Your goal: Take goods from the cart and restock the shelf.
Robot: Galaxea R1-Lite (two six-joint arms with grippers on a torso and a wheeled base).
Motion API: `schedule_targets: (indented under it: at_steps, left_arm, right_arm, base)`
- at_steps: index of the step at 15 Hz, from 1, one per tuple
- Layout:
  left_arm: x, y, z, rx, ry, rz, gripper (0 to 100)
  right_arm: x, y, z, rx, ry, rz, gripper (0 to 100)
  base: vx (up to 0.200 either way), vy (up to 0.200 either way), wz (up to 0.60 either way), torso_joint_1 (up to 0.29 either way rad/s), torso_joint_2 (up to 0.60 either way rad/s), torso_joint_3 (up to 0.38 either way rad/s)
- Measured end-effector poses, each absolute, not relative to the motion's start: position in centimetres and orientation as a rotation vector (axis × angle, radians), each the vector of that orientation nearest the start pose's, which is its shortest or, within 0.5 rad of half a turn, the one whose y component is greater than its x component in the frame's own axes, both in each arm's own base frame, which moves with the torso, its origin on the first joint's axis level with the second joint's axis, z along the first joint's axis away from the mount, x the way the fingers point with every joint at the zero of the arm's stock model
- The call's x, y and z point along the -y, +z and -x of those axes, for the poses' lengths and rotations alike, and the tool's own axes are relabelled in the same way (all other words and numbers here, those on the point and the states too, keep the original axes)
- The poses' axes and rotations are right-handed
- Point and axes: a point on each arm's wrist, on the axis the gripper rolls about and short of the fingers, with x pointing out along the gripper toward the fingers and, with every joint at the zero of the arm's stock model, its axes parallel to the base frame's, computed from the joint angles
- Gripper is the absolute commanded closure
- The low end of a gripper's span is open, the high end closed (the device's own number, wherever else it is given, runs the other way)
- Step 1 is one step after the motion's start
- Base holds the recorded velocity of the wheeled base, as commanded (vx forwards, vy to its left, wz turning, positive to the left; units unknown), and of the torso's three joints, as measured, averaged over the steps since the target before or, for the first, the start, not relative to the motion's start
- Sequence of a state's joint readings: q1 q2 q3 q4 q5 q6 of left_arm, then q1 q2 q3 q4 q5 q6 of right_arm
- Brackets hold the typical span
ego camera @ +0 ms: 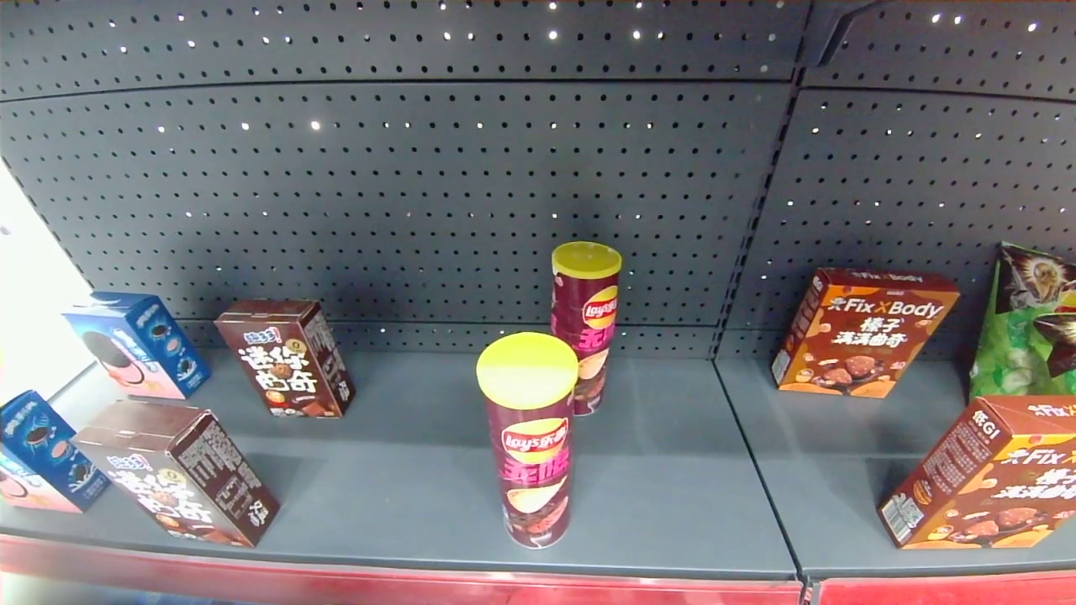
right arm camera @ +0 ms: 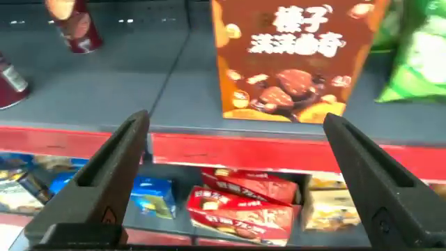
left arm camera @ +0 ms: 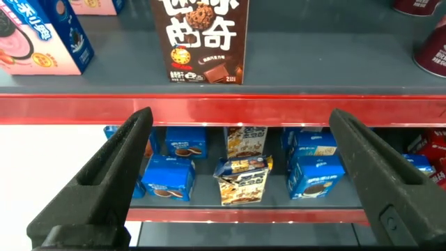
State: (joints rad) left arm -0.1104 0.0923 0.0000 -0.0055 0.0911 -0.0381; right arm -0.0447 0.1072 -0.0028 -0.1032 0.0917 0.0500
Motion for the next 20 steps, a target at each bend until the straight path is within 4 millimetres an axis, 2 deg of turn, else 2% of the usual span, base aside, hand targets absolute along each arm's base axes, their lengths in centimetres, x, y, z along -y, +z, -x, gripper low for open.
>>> schedule_targets:
  at_steps: [3,8,13,18,20]
  left_arm:
    - [-0.4,7.8,1.5,-0.087,-0.018,0.029,0]
    - [-0.4,7.8,1.5,-0.086,-0.019,0.029,0]
    - [-0.3,8.1,1.6,-0.071,-0.064,-0.012,0]
    - [-0.3,10.6,2.1,-0.062,-0.098,-0.041,0]
    - [-0.2,12.2,1.9,-0.057,-0.129,-0.039,0]
  right_arm:
    - [0.1,7.7,2.0,-0.041,-0.062,-0.033,0]
    - [-0.1,7.5,2.2,-0.007,0.029,0.015,0]
    - [-0.1,7.5,2.3,-0.002,0.03,0.007,0]
    - [-0.1,7.5,2.3,-0.002,0.03,0.006,0]
    - [-0.1,7.5,2.3,-0.002,0.029,0.006,0]
  base:
    - [0.0,0.0,0.0,0.0,0.0,0.0]
    - [0.0,0.0,0.0,0.0,0.0,0.0]
    - [0.0,0.0,0.0,0.0,0.0,0.0]
    - [0.0,0.0,0.0,0.0,0.0,0.0]
    - [0.0,0.0,0.0,0.0,0.0,0.0]
